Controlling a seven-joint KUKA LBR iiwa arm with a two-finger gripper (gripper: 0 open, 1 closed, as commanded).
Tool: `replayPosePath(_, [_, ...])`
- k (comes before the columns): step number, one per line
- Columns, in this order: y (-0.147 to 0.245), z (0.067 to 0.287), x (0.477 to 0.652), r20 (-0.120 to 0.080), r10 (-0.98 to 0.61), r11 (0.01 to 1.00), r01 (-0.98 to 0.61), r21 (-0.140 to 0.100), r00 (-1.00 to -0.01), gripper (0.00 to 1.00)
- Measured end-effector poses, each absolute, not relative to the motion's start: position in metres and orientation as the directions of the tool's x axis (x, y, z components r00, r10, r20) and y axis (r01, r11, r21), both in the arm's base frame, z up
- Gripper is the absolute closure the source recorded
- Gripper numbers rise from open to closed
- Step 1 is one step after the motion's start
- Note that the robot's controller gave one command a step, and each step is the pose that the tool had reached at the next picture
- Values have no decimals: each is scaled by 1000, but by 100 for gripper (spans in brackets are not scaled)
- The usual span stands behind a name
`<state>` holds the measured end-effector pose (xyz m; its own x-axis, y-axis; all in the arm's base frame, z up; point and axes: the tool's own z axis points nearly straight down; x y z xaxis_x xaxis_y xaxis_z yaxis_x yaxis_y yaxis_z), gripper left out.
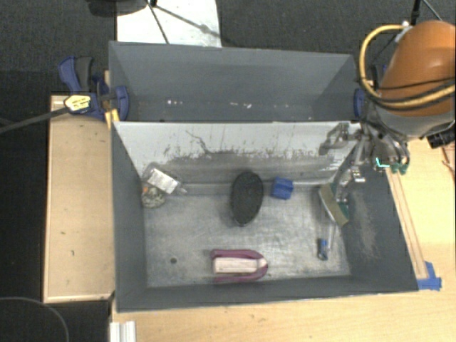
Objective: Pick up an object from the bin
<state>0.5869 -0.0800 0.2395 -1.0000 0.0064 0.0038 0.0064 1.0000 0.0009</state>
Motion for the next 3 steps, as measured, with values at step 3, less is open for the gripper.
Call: replayPosePath(3, [13, 71, 592, -12, -219, 976, -219, 1, -976, 0])
